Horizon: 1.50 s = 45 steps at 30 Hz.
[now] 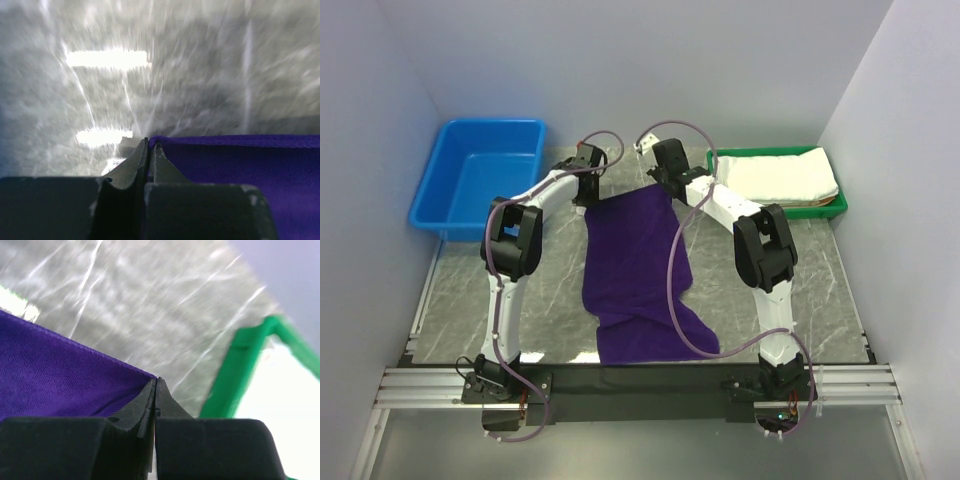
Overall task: Fold and stack the towels
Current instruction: Flatten out the crumpled towel, then fold the towel
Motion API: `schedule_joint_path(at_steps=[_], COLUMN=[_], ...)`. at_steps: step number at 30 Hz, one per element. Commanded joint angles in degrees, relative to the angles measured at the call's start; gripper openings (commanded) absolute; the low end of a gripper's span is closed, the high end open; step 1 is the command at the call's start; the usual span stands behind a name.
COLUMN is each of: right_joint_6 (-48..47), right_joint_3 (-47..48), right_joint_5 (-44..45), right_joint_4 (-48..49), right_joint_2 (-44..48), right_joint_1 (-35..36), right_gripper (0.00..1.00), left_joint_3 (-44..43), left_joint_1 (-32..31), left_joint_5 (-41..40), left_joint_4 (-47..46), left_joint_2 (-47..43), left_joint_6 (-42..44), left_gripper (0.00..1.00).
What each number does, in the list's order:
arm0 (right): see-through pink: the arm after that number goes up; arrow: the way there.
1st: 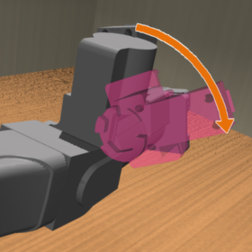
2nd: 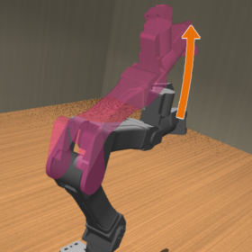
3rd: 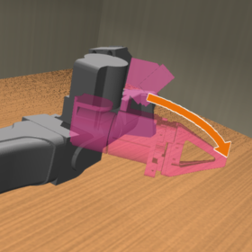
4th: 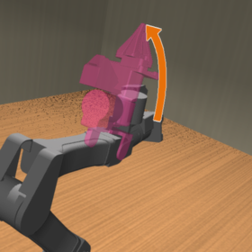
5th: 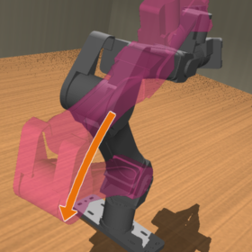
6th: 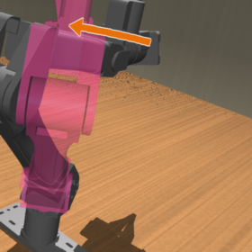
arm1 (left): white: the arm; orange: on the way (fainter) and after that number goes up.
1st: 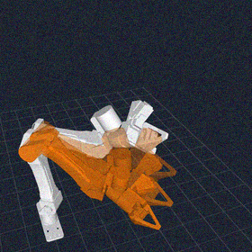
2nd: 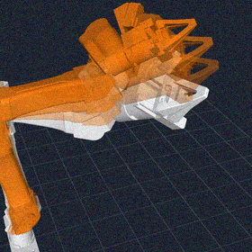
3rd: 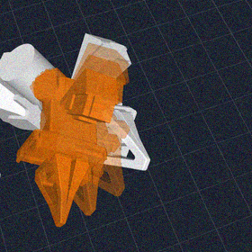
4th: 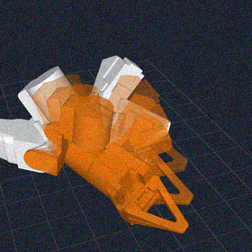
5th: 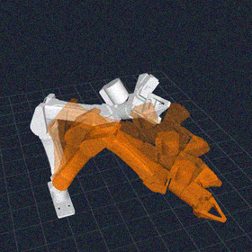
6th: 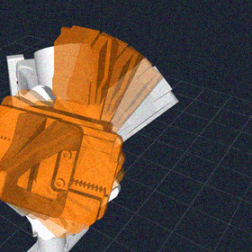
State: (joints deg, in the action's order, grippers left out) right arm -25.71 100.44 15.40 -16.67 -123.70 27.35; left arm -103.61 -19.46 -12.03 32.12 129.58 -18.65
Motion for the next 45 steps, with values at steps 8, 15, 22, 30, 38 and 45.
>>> schedule_joint_path(at_steps=[8,15,22,30,38,45], right_joint_6=[-16.2,-21.74,-23.15,-21.84,-17.45,-10.33], right_joint_3=[6.96,12.39,15.22,8.3,-2.17,-11.48], right_joint_5=[18.35,18.79,16.86,14.67,9.32,1.4], right_joint_4=[20.17,27.65,30.37,31.96,25.99,14.58], right_joint_2=[-3.48,-7.6,-9.19,-3.5,6.0,16.63], right_joint_1=[-1.78,-3.0,-3.97,-3.8,-3.18,-3.01], right_gripper=[0.0,0.0,0.0,0.0,0.0,0.0], left_joint_3=[-7.38,-14.85,-19.61,-11.71,-3.54,3.14], left_joint_1=[3.55,5.22,6.54,6.81,6.81,6.81], left_joint_5=[-6.69,-4.94,-2.65,0.17,2.36,5.96], left_joint_4=[-9.96,-11.99,-13.04,-15.85,-15.33,-12.17], left_joint_2=[-7.41,-4.25,-1.35,-6.26,-13.47,-18.48], left_joint_6=[3.1,3.54,3.98,3.63,2.4,-0.41], left_gripper=[0.01,0.01,0.01,0.01,0.01,0.01])
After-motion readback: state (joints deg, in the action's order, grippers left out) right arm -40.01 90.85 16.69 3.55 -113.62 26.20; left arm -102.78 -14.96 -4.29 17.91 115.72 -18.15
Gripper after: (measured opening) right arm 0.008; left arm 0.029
